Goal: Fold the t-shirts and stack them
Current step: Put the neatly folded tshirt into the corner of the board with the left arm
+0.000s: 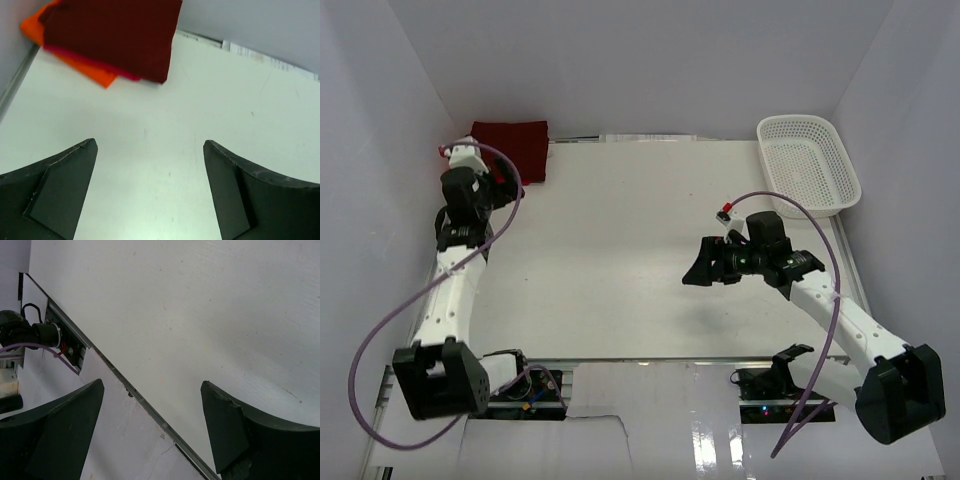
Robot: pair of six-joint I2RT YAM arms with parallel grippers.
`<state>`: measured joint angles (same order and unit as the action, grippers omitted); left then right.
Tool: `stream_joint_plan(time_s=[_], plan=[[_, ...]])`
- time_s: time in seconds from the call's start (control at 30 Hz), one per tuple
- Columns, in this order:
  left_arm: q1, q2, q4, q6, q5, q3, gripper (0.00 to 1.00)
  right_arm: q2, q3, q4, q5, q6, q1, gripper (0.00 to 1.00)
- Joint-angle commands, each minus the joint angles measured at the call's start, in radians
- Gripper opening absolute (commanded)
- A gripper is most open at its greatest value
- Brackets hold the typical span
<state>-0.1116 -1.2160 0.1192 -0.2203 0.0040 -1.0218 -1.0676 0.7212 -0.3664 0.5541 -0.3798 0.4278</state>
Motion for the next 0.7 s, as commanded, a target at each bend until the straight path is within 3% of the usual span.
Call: stream_joint_plan(time_s=[0.0, 0.23, 0.43, 0.67], plan=[[0.000, 0.238, 0.122, -0.034, -0.012, 0.109, 0.98, 0.058, -0.022, -0.014, -0.028, 0.032, 0.005, 0.85], [0.004, 0.574, 0.269, -0.028, -0.013, 0.209, 0.98, 0.159, -0.060, -0.040, -0.028, 0.033, 0.005, 0.85], [0.004, 0.621, 0.353, -0.034, -0.033, 0.216, 0.98, 0.208, -0.068, -0.066, -0.031, 0.035, 0.005, 0.85], [0.004, 0.636, 0.350, -0.047, 0.048, 0.244, 0.98, 0.248, -0.074, -0.095, -0.034, 0.035, 0.005, 0.85]])
